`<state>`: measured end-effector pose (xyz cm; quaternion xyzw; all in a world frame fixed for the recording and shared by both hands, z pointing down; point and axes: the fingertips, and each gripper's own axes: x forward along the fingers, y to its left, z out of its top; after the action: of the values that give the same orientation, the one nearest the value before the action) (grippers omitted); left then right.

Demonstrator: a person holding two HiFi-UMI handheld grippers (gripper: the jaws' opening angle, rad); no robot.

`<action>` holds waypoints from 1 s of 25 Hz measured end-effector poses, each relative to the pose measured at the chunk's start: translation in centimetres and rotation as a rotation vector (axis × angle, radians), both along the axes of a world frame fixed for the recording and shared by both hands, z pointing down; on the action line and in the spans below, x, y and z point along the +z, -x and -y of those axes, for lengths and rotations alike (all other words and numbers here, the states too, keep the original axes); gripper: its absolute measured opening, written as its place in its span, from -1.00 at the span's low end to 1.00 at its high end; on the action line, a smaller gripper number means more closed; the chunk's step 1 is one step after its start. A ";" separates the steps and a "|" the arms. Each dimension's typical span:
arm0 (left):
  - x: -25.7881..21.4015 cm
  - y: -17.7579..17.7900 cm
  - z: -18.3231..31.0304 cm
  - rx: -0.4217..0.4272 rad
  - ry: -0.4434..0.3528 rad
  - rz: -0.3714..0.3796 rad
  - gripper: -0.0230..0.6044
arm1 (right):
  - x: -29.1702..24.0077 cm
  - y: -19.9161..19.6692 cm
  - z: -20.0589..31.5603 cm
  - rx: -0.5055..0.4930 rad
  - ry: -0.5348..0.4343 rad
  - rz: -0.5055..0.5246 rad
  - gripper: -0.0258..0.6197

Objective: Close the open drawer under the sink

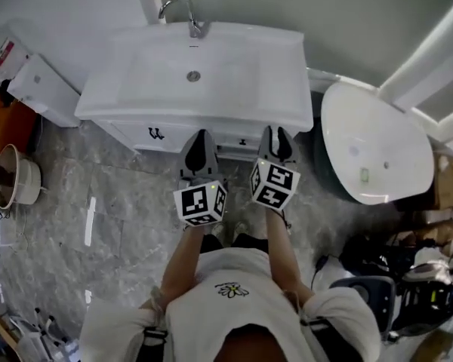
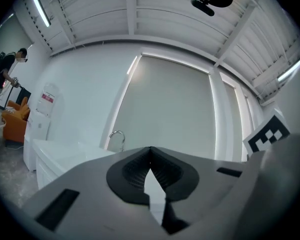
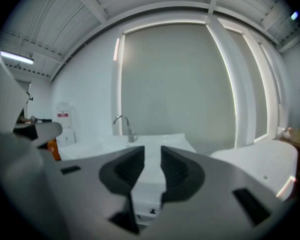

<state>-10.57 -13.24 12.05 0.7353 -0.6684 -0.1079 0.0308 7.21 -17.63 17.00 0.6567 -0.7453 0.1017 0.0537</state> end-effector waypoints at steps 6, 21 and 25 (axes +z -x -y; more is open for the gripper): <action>-3.6 -2.0 -0.5 0.096 -0.087 0.131 -0.86 | -5.0 -1.4 -2.6 -0.023 -0.116 -0.062 -0.76; -3.3 -3.5 -2.7 0.086 -0.079 0.170 -0.86 | -4.0 -1.0 -7.6 -0.061 -0.189 -0.178 -0.83; -2.6 -2.4 -2.8 0.068 -0.058 0.140 -0.86 | -3.3 -0.7 -7.9 -0.067 -0.167 -0.172 -0.83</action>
<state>-8.14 -10.41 9.42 0.7639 -0.6401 -0.0745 -0.0333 7.93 -9.75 13.73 0.6399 -0.7654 -0.0191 0.0661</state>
